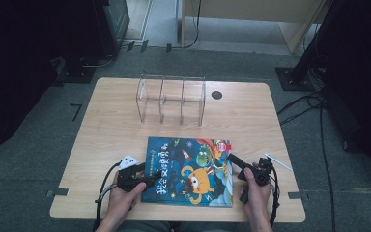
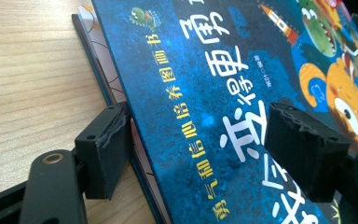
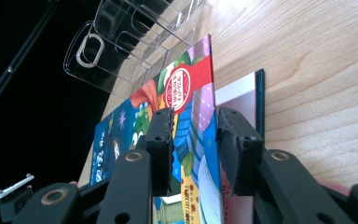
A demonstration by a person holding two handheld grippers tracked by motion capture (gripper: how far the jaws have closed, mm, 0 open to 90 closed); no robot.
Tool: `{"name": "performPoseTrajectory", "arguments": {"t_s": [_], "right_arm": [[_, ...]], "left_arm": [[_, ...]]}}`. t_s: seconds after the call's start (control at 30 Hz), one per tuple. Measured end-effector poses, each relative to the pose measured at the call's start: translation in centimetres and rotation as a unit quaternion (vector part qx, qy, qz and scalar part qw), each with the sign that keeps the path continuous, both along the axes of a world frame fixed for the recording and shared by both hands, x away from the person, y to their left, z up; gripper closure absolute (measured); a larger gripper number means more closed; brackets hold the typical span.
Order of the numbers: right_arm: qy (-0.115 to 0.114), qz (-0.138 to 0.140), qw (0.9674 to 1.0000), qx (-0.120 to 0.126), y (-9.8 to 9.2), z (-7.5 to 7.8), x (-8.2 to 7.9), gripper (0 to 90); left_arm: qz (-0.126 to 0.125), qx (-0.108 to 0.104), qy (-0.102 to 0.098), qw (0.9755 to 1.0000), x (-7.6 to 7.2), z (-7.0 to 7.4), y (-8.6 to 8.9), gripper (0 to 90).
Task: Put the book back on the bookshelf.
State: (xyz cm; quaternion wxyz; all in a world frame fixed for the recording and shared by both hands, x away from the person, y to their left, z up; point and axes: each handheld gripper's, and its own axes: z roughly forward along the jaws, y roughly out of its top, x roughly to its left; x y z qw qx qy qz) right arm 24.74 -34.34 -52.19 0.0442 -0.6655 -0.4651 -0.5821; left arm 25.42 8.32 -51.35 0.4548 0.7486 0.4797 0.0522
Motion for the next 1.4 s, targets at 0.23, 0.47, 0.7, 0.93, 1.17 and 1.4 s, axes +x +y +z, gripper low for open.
{"name": "performPoseTrajectory", "arguments": {"t_s": [0.23,0.47,0.7,0.93,1.17,1.4], "right_arm": [[-0.003,0.0,0.9999,-0.016,0.2,0.1,-0.1,66.9],[-0.006,-0.004,0.9995,-0.03,0.5,0.3,-0.2,70.7],[-0.016,0.0,0.9994,-0.032,0.3,0.4,-0.3,73.8],[-0.027,0.005,0.9996,-0.012,-0.1,0.5,-0.4,73.8],[-0.034,0.008,0.9994,0.006,-0.2,0.6,-0.6,73.4],[-0.032,0.011,0.9994,0.004,0.0,0.5,-0.5,73.2]], "left_arm": [[0.002,-0.031,0.006,0.9995,0.2,0.2,0.5,25.9],[0.001,-0.075,0.022,0.9969,1.0,0.0,1.5,32.3],[-0.004,-0.086,0.027,0.9959,1.2,-0.1,1.8,32.4],[0.0,-0.073,0.029,0.9969,1.2,-0.3,1.6,28.2],[0.013,-0.091,0.01,0.9957,1.1,0.1,2.2,29.7],[0.021,-0.123,0.012,0.9921,1.3,0.6,3.2,32.3]]}}
